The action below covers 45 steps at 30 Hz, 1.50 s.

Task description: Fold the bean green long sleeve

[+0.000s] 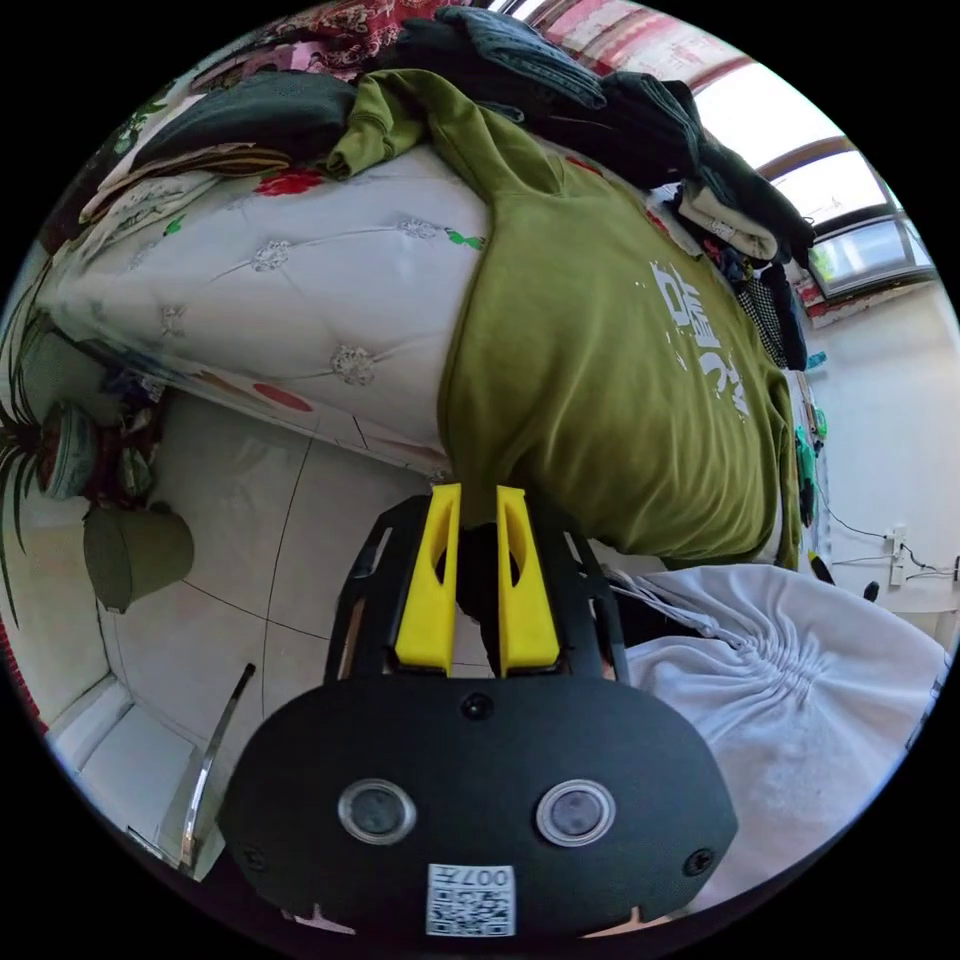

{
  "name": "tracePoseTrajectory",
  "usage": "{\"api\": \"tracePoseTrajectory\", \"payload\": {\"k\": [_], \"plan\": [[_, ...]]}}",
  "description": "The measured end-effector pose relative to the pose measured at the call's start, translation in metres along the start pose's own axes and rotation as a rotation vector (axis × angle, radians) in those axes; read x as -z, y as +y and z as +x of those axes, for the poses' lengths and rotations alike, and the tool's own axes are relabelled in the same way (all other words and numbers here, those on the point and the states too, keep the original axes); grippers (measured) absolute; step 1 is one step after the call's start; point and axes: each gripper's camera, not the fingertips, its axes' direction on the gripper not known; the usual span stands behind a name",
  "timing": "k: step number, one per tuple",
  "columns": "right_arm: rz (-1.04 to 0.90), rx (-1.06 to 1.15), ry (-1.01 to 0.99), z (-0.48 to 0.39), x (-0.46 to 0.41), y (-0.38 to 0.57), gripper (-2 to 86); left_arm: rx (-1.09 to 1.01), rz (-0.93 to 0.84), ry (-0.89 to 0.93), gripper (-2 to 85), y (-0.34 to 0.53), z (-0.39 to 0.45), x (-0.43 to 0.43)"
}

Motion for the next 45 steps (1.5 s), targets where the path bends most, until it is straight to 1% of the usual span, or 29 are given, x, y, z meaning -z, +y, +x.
{"api": "tracePoseTrajectory", "payload": {"k": [1, 4, 6, 7, 8, 10, 11, 12, 13, 14, 15, 17, 19, 20, 22, 24, 25, 27, 28, 30, 32, 33, 36, 38, 41, 43, 44, 45], "plan": [[-0.009, -0.004, 0.02, 0.003, -0.005, -0.003, 8.3, 0.021, 0.012, 0.003, 6.2, 0.001, -0.001, 0.006], [-0.14, 0.008, 0.063, 0.01, -0.049, -0.019, 8.9, 0.053, 0.046, 0.01, 6.2, -0.002, 0.003, 0.022], [-0.278, 0.028, 0.116, 0.008, -0.084, -0.032, 7.6, 0.057, 0.069, 0.015, 6.3, -0.006, 0.01, 0.031], [-0.293, 0.046, 0.144, 0.007, -0.086, -0.037, 7.2, 0.062, 0.089, 0.024, 6.3, -0.009, 0.015, 0.039], [-0.299, 0.099, 0.128, 0.005, -0.082, -0.05, 6.6, 0.064, 0.1, 0.031, 6.3, -0.011, 0.016, 0.043], [-0.228, 0.149, 0.121, 0.011, -0.055, -0.079, 5.8, 0.069, 0.145, 0.051, 6.5, -0.019, 0.022, 0.058], [-0.151, 0.129, 0.17, 0.027, -0.027, -0.106, 5.5, 0.068, 0.155, 0.053, 6.5, -0.022, 0.022, 0.061], [-0.046, 0.046, 0.223, 0.051, 0.007, -0.136, 5.4, 0.063, 0.173, 0.053, 6.7, -0.028, 0.023, 0.067], [0.017, -0.018, 0.248, 0.066, 0.026, -0.15, 5.3, 0.055, 0.186, 0.053, 6.8, -0.037, 0.023, 0.071], [0.115, -0.153, 0.276, 0.095, 0.058, -0.172, 5.4, 0.053, 0.19, 0.052, 6.9, -0.042, 0.022, 0.073], [0.165, -0.284, 0.3, 0.119, 0.083, -0.188, 5.5, 0.056, 0.196, 0.053, 7.2, -0.053, 0.018, 0.076], [0.193, -0.399, 0.331, 0.132, 0.106, -0.201, 5.6, 0.074, 0.208, 0.071, 7.8, -0.072, 0.01, 0.079], [0.26, -0.428, 0.313, 0.118, 0.118, -0.201, 5.7, 0.117, 0.245, 0.111, 8.7, -0.099, -0.005, 0.085], [0.301, -0.398, 0.263, 0.097, 0.115, -0.198, 5.7, 0.128, 0.257, 0.119, 9.0, -0.106, -0.009, 0.086], [0.289, -0.291, 0.129, 0.05, 0.091, -0.192, 5.6, 0.178, 0.301, 0.143, 10.3, -0.137, -0.027, 0.089], [0.159, -0.133, -0.054, -0.031, 0.037, -0.176, 5.5, 0.214, 0.319, 0.128, 11.2, -0.162, -0.039, 0.089], [0.127, -0.092, -0.1, -0.054, 0.023, -0.168, 5.5, 0.226, 0.326, 0.072, 11.7, -0.18, -0.044, 0.09], [0.025, 0.034, -0.223, -0.144, -0.023, -0.133, 5.3, 0.218, 0.327, -0.01, 12.4, -0.208, -0.048, 0.088], [0.004, 0.058, -0.248, -0.164, -0.031, -0.124, 5.3, 0.204, 0.321, -0.037, 12.8, -0.227, -0.049, 0.085], [-0.087, 0.109, -0.36, -0.231, -0.056, -0.098, 5.0, 0.186, 0.311, -0.057, 12.8, -0.254, -0.05, 0.077], [-0.147, 0.124, -0.459, -0.264, -0.064, -0.088, 4.6, 0.175, 0.281, -0.066, 11.9, -0.277, -0.049, 0.063], [-0.196, 0.17, -0.513, -0.28, -0.066, -0.087, 4.2, 0.18, 0.248, -0.08, 10.2, -0.29, -0.049, 0.051], [-0.236, 0.225, -0.485, -0.297, -0.059, -0.091, 3.0, 0.206, 0.197, -0.094, 5.2, -0.306, -0.042, 0.028], [-0.207, 0.191, -0.48, -0.294, -0.048, -0.095, 2.4, 0.183, 0.247, -0.04, 4.4, -0.307, -0.031, 0.032], [-0.156, 0.125, -0.488, -0.285, -0.03, -0.099, 1.7, 0.099, 0.386, -0.011, 3.7, -0.303, -0.002, 0.068], [-0.139, 0.112, -0.474, -0.283, -0.022, -0.101, 1.5, 0.034, 0.561, -0.011, 3.7, -0.294, 0.016, 0.121], [-0.136, 0.113, -0.48, -0.282, -0.019, -0.104, 1.3, 0.02, 0.615, -0.025, 3.7, -0.291, 0.019, 0.136], [-0.14, 0.113, -0.493, -0.281, -0.018, -0.107, 1.2, 0.008, 0.721, -0.075, 3.7, -0.282, 0.022, 0.163]]}}
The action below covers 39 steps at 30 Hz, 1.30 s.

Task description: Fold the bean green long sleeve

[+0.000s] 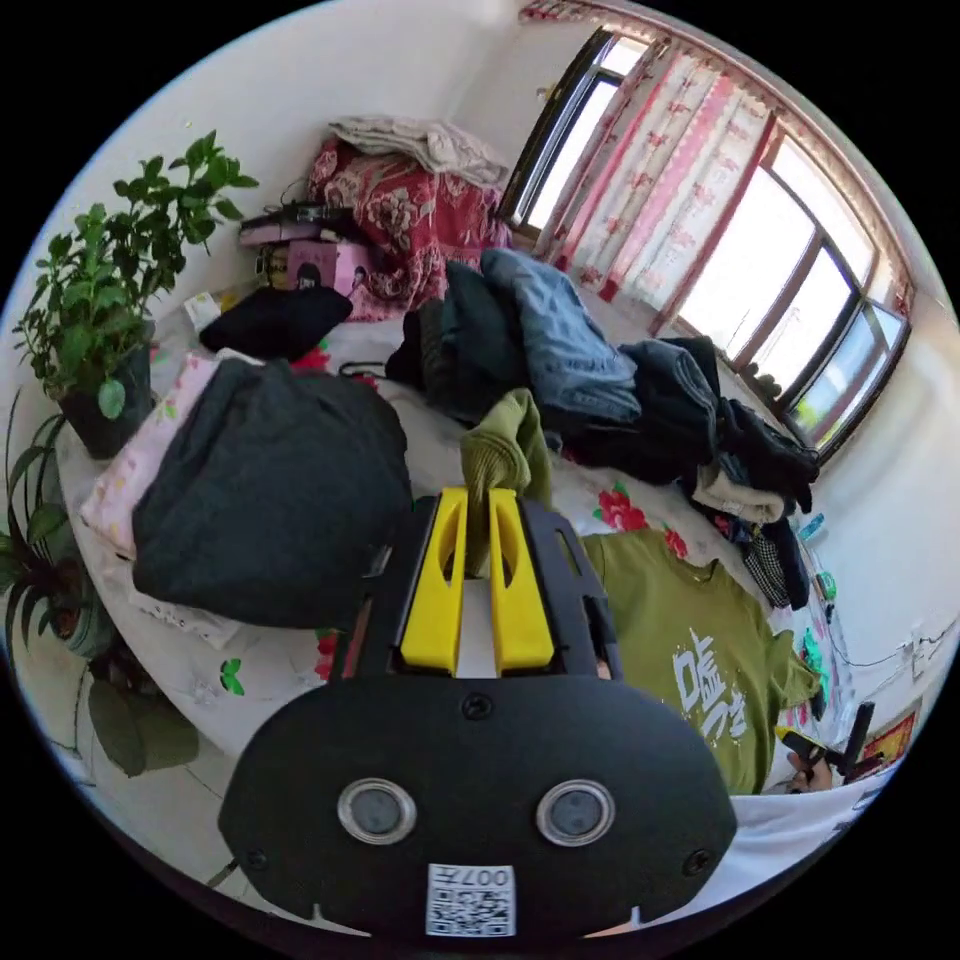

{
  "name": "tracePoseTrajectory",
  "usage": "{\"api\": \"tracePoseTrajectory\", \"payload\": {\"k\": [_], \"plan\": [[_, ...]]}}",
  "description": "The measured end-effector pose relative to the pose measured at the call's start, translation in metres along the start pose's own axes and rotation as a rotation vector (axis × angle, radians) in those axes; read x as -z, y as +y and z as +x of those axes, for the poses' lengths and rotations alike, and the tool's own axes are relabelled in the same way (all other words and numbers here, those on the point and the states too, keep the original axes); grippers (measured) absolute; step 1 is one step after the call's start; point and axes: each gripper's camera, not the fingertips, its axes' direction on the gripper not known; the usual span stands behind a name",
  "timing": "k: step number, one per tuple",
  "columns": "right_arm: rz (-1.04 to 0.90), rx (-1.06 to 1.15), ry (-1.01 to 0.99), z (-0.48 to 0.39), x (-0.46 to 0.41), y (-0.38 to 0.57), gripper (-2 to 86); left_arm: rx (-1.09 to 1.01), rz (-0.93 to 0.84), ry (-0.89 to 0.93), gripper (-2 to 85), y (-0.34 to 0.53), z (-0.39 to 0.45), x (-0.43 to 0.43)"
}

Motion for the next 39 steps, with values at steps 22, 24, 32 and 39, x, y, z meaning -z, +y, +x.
{"api": "tracePoseTrajectory", "payload": {"k": [22, 24, 32, 39], "plan": [[0.148, -0.163, -0.074, 0.055, 0.068, -0.044, 6.1, -0.765, -0.161, 0.71, 11.6, 0.175, 0.443, -0.064], [0.164, -0.207, -0.063, 0.07, 0.077, -0.046, 6.7, -0.715, -0.245, 0.629, 11.2, 0.204, 0.423, -0.093], [0.169, -0.234, 0.115, 0.098, 0.064, -0.119, 8.5, -0.484, -0.489, 0.291, 9.6, 0.251, 0.302, -0.179], [-0.037, -0.185, 0.325, 0.121, 0.016, -0.198, 4.3, -0.484, -0.609, 0.186, 11.1, 0.277, 0.299, -0.282]]}}
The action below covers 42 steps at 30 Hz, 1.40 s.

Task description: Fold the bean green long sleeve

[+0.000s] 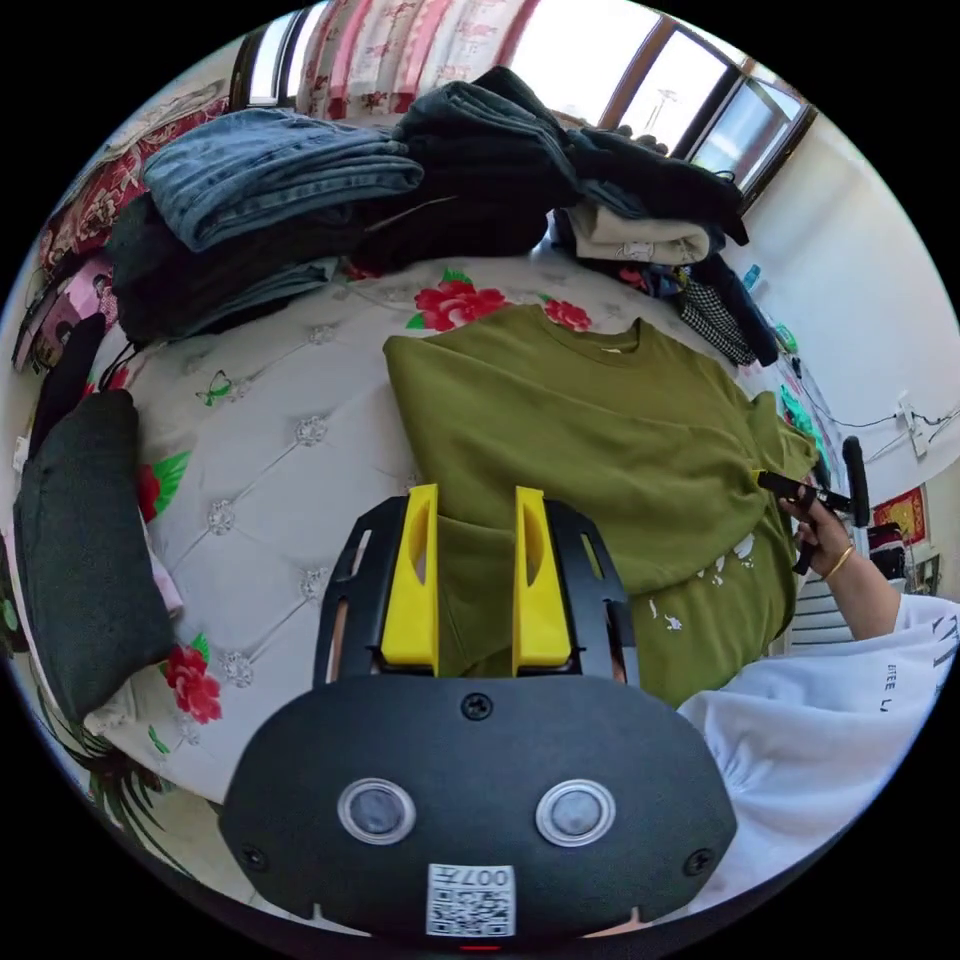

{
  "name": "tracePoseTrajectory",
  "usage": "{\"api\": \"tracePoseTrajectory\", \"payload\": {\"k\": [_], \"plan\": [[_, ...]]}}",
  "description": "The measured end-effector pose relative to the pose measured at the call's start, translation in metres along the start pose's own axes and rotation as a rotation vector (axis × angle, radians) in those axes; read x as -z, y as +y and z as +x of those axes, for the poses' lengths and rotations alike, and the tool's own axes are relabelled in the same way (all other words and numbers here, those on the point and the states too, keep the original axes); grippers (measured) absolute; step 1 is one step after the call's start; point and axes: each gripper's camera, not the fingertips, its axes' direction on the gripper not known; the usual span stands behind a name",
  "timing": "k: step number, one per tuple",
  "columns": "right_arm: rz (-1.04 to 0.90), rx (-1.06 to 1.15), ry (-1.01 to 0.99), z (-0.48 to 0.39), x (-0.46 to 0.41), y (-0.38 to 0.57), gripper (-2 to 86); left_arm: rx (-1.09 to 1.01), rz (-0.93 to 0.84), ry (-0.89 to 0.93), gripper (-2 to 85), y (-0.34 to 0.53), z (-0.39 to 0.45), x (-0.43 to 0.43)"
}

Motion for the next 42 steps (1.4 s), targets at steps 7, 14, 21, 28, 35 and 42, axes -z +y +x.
{"api": "tracePoseTrajectory", "payload": {"k": [7, 14, 21, 28, 35, 42], "plan": [[0.132, -0.023, -0.09, 0.028, 0.048, -0.022, 0.9, -0.022, -0.005, -0.132, 11.0, 0.009, -0.01, -0.058], [0.345, -0.336, -0.155, 0.142, 0.078, -0.014, 3.4, 0.233, 0.104, -0.057, 9.8, 0.032, -0.075, -0.02], [0.547, -0.773, -0.044, 0.332, 0.118, -0.023, 5.7, 0.221, -0.039, -0.1, 10.8, 0.066, -0.111, -0.06], [0.538, -0.789, 0.083, 0.414, 0.105, -0.072, 7.2, 0.239, -0.121, -0.132, 9.7, 0.055, -0.139, -0.06], [0.451, -0.732, 0.088, 0.463, 0.048, -0.104, 6.1, 0.212, -0.169, -0.195, 6.2, 0.048, -0.147, -0.055], [0.676, -0.726, -0.112, 0.459, 0.06, -0.088, 1.1, 0.284, -0.143, -0.185, 6.8, 0.063, -0.18, -0.032]]}}
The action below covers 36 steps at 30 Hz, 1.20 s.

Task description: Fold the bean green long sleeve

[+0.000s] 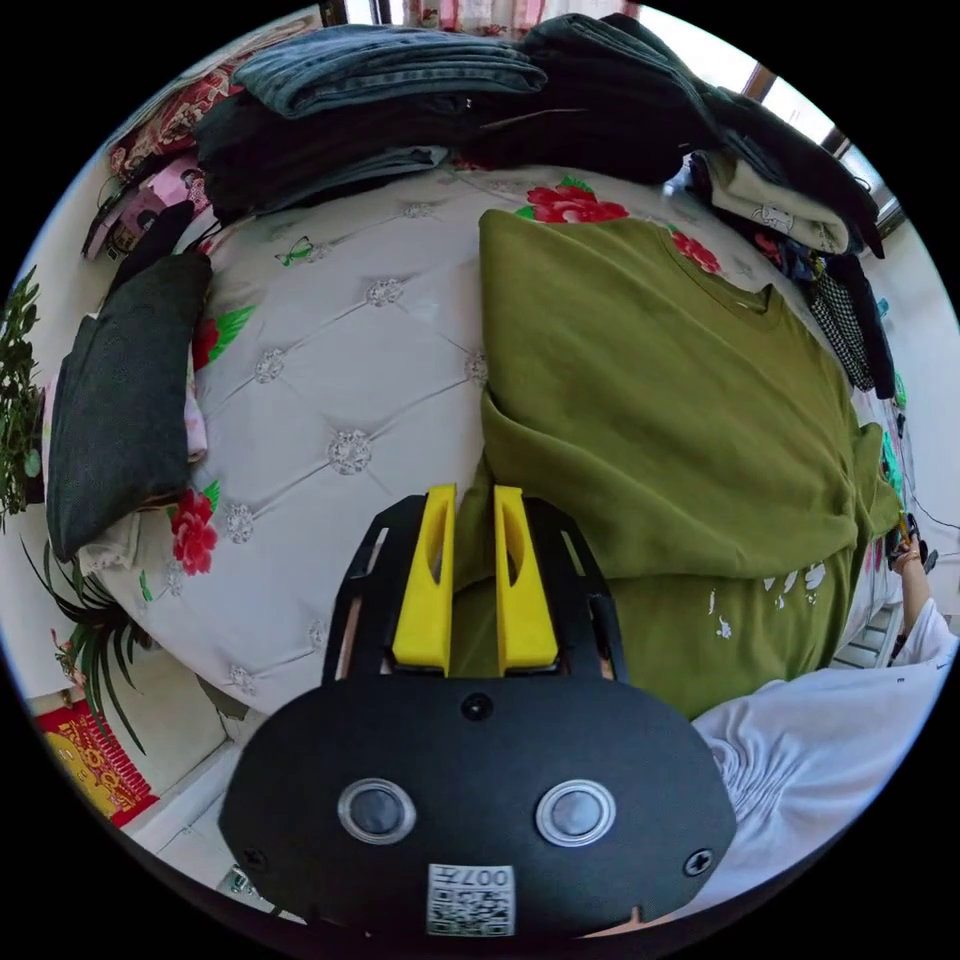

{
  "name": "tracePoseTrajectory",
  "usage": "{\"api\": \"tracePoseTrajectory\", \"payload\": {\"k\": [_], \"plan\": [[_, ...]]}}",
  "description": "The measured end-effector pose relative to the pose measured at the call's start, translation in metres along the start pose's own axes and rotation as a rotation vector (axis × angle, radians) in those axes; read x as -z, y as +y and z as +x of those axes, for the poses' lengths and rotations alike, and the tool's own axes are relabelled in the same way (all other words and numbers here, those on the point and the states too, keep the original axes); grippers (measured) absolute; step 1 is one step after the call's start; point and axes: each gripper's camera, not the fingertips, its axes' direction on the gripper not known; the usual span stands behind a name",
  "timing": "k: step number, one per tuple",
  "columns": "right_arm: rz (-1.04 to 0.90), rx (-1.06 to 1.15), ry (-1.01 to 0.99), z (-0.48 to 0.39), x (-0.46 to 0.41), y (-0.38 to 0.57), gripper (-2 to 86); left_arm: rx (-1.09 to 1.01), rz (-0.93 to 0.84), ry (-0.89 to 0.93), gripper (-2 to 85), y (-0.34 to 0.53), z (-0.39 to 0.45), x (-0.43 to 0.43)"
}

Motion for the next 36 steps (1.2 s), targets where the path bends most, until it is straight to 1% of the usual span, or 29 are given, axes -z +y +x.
{"api": "tracePoseTrajectory", "payload": {"k": [1, 2, 3, 4, 6, 7, 9, 10, 12, 13, 14, 15, 16, 18, 20, 23, 27, 31, 36], "plan": [[0.01, 0.026, -0.047, -0.009, 0.004, 0.001, 1.0, 0.032, 0.006, 0.018, 7.5, 0.003, -0.012, 0.004], [0.019, 0.121, -0.125, -0.036, 0.013, 0.004, 0.7, 0.047, 0.009, 0.027, 7.8, 0.005, -0.018, 0.006], [0.021, 0.262, -0.189, -0.075, 0.023, 0.014, 0.6, 0.06, 0.021, 0.049, 7.9, 0.008, -0.029, 0.012], [0.024, 0.339, -0.221, -0.096, 0.029, 0.022, 0.6, 0.065, 0.035, 0.061, 7.9, 0.012, -0.037, 0.019], [0.02, 0.639, -0.394, -0.183, 0.056, 0.074, 0.7, 0.058, 0.057, 0.07, 7.3, 0.018, -0.048, 0.03], [0.015, 0.705, -0.439, -0.203, 0.064, 0.091, 0.7, 0.055, 0.072, 0.075, 6.6, 0.023, -0.056, 0.037], [-0.006, 0.944, -0.619, -0.271, 0.091, 0.18, 1.2, 0.054, 0.103, 0.095, 6.5, 0.032, -0.069, 0.049], [-0.017, 0.99, -0.665, -0.285, 0.096, 0.205, 1.4, 0.062, 0.129, 0.118, 6.4, 0.04, -0.079, 0.057], [-0.081, 1.114, -0.826, -0.323, 0.105, 0.314, 2.5, 0.079, 0.171, 0.163, 6.4, 0.052, -0.096, 0.07], [-0.11, 1.136, -0.857, -0.329, 0.102, 0.342, 2.8, 0.084, 0.194, 0.193, 6.4, 0.06, -0.107, 0.077], [-0.198, 1.162, -0.911, -0.338, 0.09, 0.399, 3.6, 0.083, 0.202, 0.207, 6.4, 0.063, -0.112, 0.08], [-0.342, 1.182, -0.928, -0.344, 0.07, 0.456, 4.4, 0.077, 0.208, 0.232, 6.5, 0.069, -0.121, 0.083], [-0.432, 1.201, -0.914, -0.346, 0.057, 0.485, 4.8, 0.065, 0.206, 0.243, 6.6, 0.073, -0.129, 0.085], [-0.783, 1.282, -0.777, -0.342, 0.007, 0.582, 5.8, 0.05, 0.2, 0.249, 6.7, 0.077, -0.138, 0.087], [-0.872, 1.291, -0.731, -0.326, -0.01, 0.613, 6.1, 0.027, 0.193, 0.284, 7.1, 0.079, -0.145, 0.088], [-0.81, 1.305, -0.677, -0.313, -0.021, 0.608, 5.9, -0.027, 0.187, 0.315, 7.6, 0.082, -0.149, 0.09], [-0.74, 1.337, -0.597, -0.331, -0.054, 0.587, 6.0, -0.071, 0.192, 0.323, 7.7, 0.084, -0.153, 0.097], [-0.781, 1.38, -0.584, -0.371, -0.099, 0.607, 6.5, -0.103, 0.14, 0.306, 5.8, 0.081, -0.153, 0.099], [-0.894, 1.459, -0.558, -0.433, -0.179, 0.686, 6.1, -0.084, 0.134, 0.324, 1.3, 0.085, -0.158, 0.113]]}}
